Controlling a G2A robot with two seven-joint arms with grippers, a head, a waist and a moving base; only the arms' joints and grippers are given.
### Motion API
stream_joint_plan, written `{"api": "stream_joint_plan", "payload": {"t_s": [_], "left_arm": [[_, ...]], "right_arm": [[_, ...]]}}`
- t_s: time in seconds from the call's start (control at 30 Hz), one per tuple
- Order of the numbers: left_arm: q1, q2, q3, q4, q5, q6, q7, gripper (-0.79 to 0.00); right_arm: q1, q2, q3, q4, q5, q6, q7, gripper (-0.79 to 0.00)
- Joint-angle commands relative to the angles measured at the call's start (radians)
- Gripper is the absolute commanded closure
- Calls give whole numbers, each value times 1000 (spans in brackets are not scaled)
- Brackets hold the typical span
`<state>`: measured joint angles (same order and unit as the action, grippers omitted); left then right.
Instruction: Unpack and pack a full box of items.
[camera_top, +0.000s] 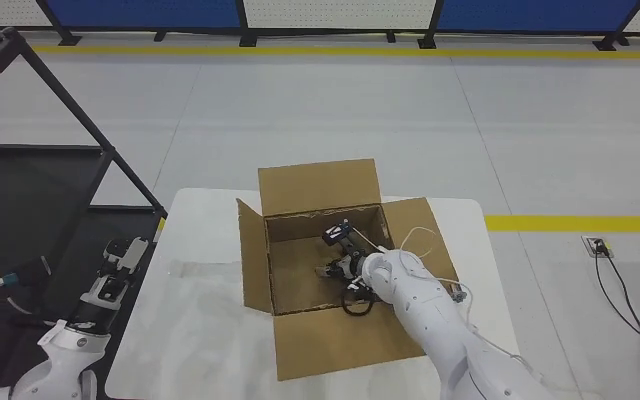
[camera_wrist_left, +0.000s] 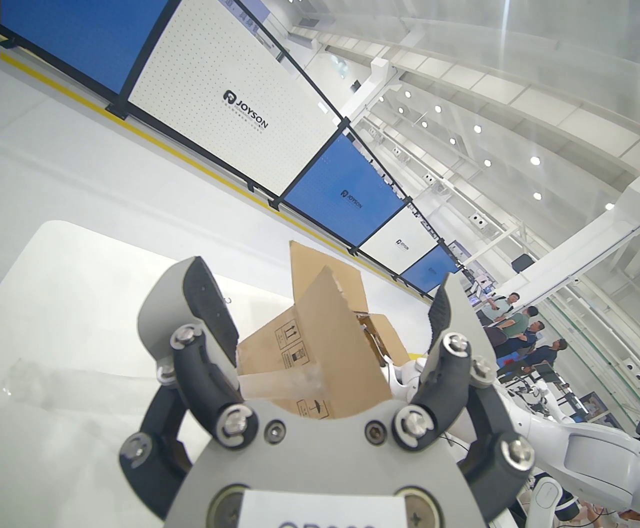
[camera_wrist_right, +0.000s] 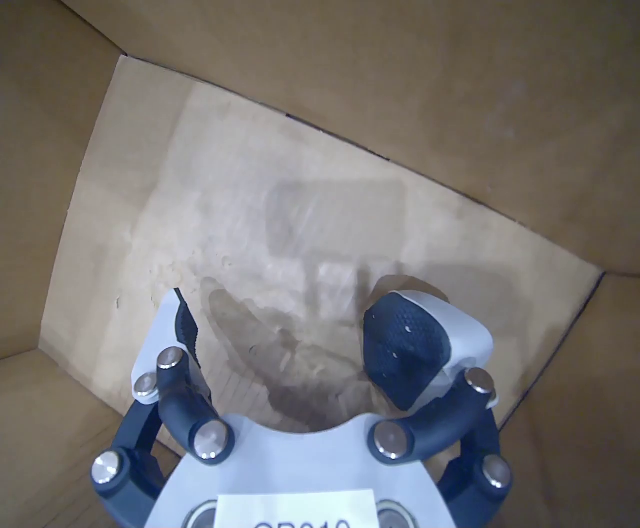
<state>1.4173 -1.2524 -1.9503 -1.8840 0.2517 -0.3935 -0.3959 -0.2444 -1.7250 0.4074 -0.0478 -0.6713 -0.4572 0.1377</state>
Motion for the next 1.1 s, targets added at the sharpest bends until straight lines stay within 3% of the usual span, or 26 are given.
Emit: {"api": "stream_joint_plan", "payload": {"t_s": [0.0,0.3,0.6,1.07], "left_arm": [[4,1,7,-4,9,0,12,-785],[17,4,35,-4,44,4,59,-785],[11,7,71,-3,69,22,88,-785],[12,8,80,-5,77,27,96,-785]], "right_arm": [[-9,6,-1,8,-9,-18,-67,-785],[2,22,-19,48,-70,-146,-168,-785],[-4,15,-39,46,-130,-118,-223,-785],[-7,12,-40,48,-135,-101,-201,-785]]}}
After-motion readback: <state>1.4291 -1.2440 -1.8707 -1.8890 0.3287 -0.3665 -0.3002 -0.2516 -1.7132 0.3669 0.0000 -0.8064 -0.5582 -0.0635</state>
